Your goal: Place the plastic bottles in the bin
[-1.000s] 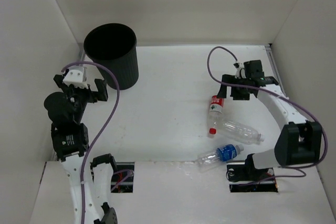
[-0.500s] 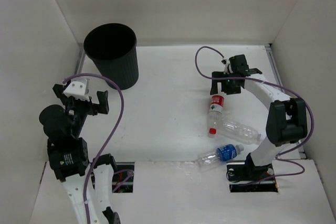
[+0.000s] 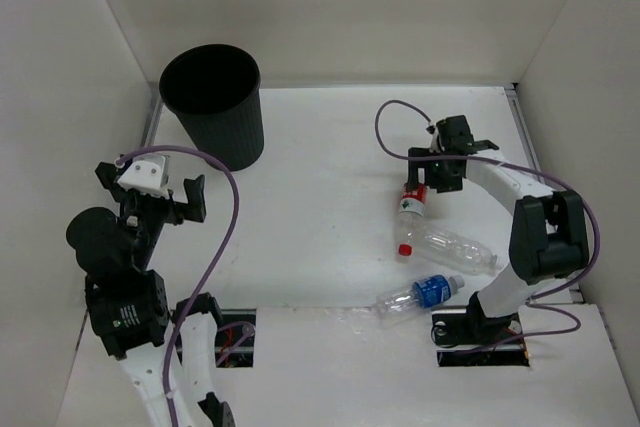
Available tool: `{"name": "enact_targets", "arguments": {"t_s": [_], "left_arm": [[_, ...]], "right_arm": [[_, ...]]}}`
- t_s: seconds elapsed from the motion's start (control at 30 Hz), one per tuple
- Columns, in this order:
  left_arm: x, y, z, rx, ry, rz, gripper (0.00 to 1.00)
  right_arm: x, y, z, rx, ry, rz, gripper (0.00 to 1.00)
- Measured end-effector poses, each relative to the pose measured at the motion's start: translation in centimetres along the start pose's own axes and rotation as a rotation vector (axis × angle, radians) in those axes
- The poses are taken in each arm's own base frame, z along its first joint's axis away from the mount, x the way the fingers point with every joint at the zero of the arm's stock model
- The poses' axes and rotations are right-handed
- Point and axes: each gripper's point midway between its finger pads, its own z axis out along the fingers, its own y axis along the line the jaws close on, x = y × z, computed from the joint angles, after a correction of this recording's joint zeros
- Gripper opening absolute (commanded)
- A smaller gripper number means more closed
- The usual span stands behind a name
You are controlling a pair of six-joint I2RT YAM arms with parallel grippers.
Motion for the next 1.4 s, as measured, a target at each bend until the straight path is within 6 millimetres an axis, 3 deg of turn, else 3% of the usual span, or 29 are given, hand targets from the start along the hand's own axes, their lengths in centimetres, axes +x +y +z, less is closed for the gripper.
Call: {"name": "enact_targets", "arguments": {"t_s": [0.2,0.33,0.37,0.53,0.63,0.73,0.83,0.9,0.97,1.1,1.3,1.4], "left_arm": [[-1.0,-0.1,-0.4,0.001,-0.023,0.014,1.0],[-0.9,0.0,-0.2,0.002,-0.019,0.01,1.0],[-0.9,0.0,-0.2,0.003,-0.018,0.009,1.0],[-0.7,-0.1,0.0,0.013,-0.012,0.004,1.0],[0.2,-0.4,0.4,0.036,0.005,-0.016,1.0],[0.8,-1.3,1.1,0.095,0.025,-0.072,1.0],[0.9,-2.7,2.7,0.196,0.034,-0.162,1.0],[1.0,-4.0,4.3,0.287,0.049,-0.233,1.0],[1.2,-5.4,6.0,0.38,0.077,-0.297,1.0],[1.4,-8.8,9.9,0.55,0.133,-0.399,1.0],[1.1,-15.4,14.7,0.763,0.18,-0.538,1.0],[-0.3,-19.4,15.7,0.874,0.19,-0.575,1.0]], "right_arm": [[0.3,0.2,0.3,-0.004,-0.003,0.006,0.86],[0.4,0.6,1.7,-0.01,0.029,-0.001,0.82],[0.3,0.7,2.2,-0.013,0.041,-0.003,0.78],[-1.3,1.8,3.7,-0.055,0.051,-0.014,0.29],[-2.0,2.3,3.8,-0.068,0.048,-0.026,0.12],[-2.6,3.0,3.4,-0.074,0.047,-0.051,0.03],[-5.1,5.0,1.8,-0.108,-0.005,-0.087,0.01],[-7.8,7.1,-0.1,-0.162,-0.082,-0.116,0.0],[-10.5,9.5,-3.3,-0.233,-0.178,-0.15,0.0],[-14.5,13.7,-12.1,-0.392,-0.408,-0.224,0.0],[-16.6,17.5,-26.3,-0.679,-0.74,-0.297,0.0],[-16.8,17.8,-30.4,-0.791,-0.815,-0.285,0.0]]}}
